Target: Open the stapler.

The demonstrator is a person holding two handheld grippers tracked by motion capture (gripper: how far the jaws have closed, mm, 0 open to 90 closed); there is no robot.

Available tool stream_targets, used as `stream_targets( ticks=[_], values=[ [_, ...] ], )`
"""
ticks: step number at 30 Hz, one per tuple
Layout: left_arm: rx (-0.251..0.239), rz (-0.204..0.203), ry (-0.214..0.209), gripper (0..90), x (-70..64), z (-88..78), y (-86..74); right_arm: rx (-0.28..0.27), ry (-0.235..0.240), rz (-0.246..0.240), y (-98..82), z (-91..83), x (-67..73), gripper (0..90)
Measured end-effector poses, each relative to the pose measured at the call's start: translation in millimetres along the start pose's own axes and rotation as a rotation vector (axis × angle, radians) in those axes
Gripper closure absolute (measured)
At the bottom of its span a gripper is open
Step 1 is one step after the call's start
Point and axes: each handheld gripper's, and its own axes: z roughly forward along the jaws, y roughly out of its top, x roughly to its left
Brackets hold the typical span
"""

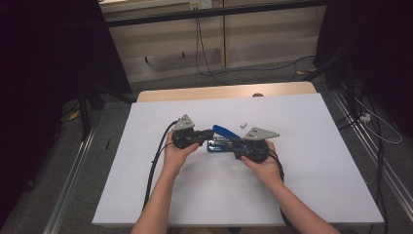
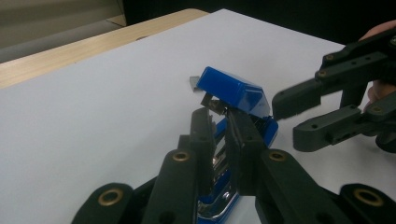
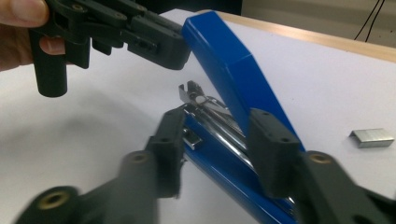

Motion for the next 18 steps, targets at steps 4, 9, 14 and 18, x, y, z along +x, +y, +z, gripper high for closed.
stream_targets(
  ticks=[4, 9, 14, 18],
  values=[
    [0.002, -0.001, -0.001, 81.6, 0.3, 0.1, 0.5, 0.01, 0.014, 0.009, -0.9, 7.0, 3.5, 81.3],
    [0.001, 0.002, -0.003, 81.6, 0.3, 0.1, 0.9, 0.015, 0.013, 0.024, 1.6, 13.6, 6.1, 89.8],
    [0.003, 0.006, -0.002, 81.5, 0.0, 0.0, 0.9, 0.013, 0.014, 0.032, 4.1, 18.3, 7.7, 90.0],
    [0.002, 0.007, -0.002, 81.5, 0.0, 0.0, 1.0, 0.024, 0.012, 0.028, 4.9, 22.5, 8.8, 90.0]
  ],
)
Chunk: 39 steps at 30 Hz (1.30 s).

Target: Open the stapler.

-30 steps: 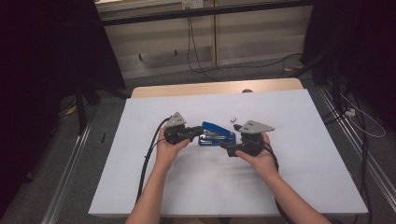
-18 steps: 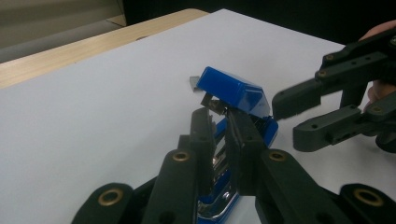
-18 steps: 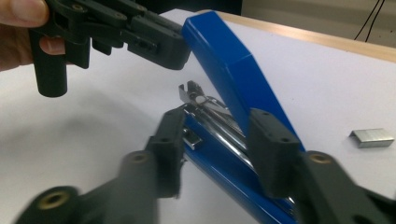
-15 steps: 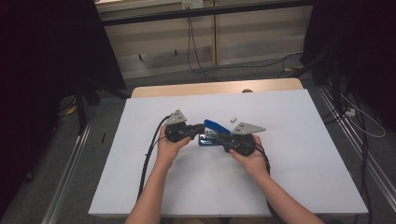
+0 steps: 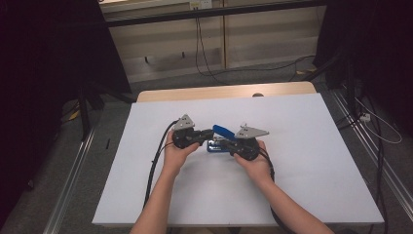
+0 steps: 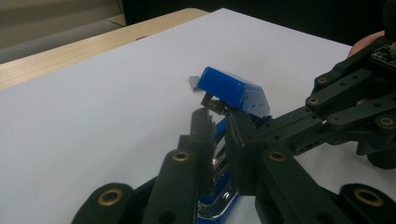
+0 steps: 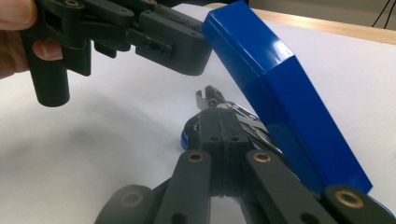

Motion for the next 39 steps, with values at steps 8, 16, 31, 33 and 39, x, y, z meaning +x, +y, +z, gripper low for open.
stream_targets(
  ticks=[8, 16, 31, 33, 39],
  values=[
    [-0.002, -0.005, -0.001, 81.6, 0.1, 0.2, 0.0, 0.044, -0.008, -0.015, -2.5, 8.1, -3.1, 90.0],
    [-0.002, -0.008, -0.001, 81.6, 0.1, 0.2, 0.0, 0.098, -0.019, -0.047, 0.2, 15.3, -2.3, 90.0],
    [0.0, 0.003, 0.001, 81.6, -2.4, 0.2, 4.3, 0.139, -0.025, -0.08, 2.4, 21.0, -3.2, 90.0],
    [-0.001, 0.006, 0.002, 81.7, -3.3, 0.3, 5.6, 0.135, -0.027, -0.082, 2.5, 21.5, -2.3, 90.0],
    [-0.004, 0.007, -0.001, 81.9, -2.9, 0.3, 5.4, 0.052, -0.033, -0.039, 9.2, 18.2, -1.9, 90.0]
  ],
)
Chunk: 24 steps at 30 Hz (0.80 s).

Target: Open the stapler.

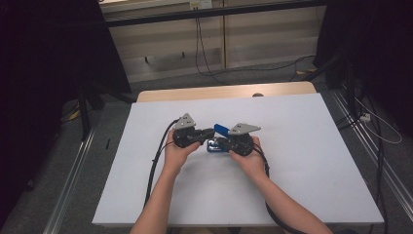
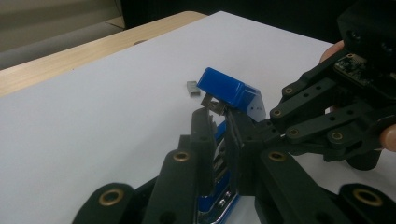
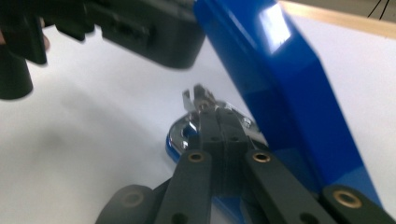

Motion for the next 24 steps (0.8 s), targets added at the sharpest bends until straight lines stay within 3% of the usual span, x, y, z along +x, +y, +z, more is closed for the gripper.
stream_targets(
  ticks=[14, 24],
  values=[
    [0.003, -0.004, 0.01, 81.8, 2.6, 0.2, -2.2, -0.059, -0.094, 0.048, -0.9, 11.2, 7.0, 90.0],
    [-0.003, -0.011, -0.004, 81.7, 7.4, 0.2, -7.6, -0.075, -0.115, 0.038, -2.3, 10.2, 10.0, 90.0]
  ],
)
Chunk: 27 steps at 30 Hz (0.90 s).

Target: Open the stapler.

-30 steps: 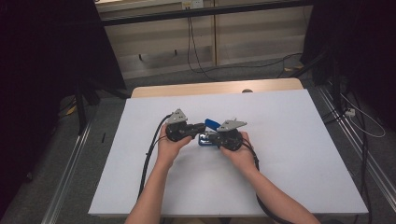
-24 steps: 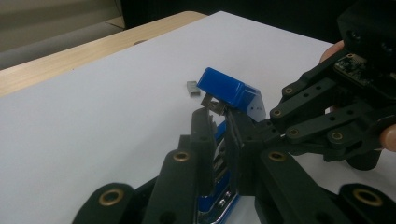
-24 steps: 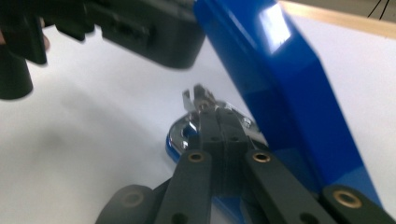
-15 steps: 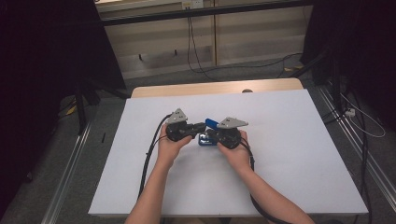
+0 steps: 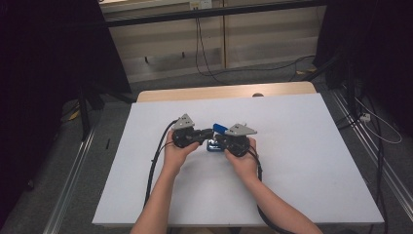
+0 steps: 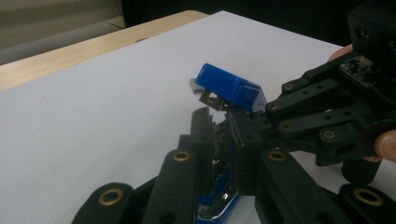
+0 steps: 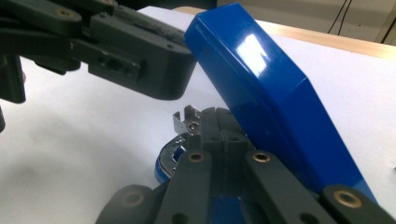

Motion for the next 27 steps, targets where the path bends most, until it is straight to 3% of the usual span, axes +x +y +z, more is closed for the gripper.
stream_targets(
  ticks=[3, 10, 15, 21, 24, 27],
  values=[
    [0.009, -0.014, 0.017, 81.7, 4.6, -1.0, -4.6, -0.01, -0.004, 0.005, -0.6, -1.1, -0.5, 90.0],
    [0.051, 0.008, 0.046, 86.9, 3.6, 7.3, -10.7, -0.002, 0.002, 0.003, -0.5, -1.1, -0.2, 90.0],
    [0.062, -0.009, 0.059, 90.0, 4.3, 9.9, -14.0, 0.001, 0.001, 0.005, -0.5, -1.1, 0.4, 90.0],
    [0.061, 0.0, 0.063, 90.0, 3.6, 12.2, -14.7, 0.01, -0.01, -0.016, 2.7, 1.4, 1.4, 90.0],
    [0.08, 0.01, 0.068, 90.0, 3.7, 15.7, -17.3, 0.003, -0.021, -0.008, 7.0, 1.8, 1.5, 90.0],
    [0.094, 0.019, 0.074, 90.0, 2.2, 17.5, -18.9, 0.004, -0.031, -0.034, 9.9, 2.5, 3.9, 90.0]
  ],
)
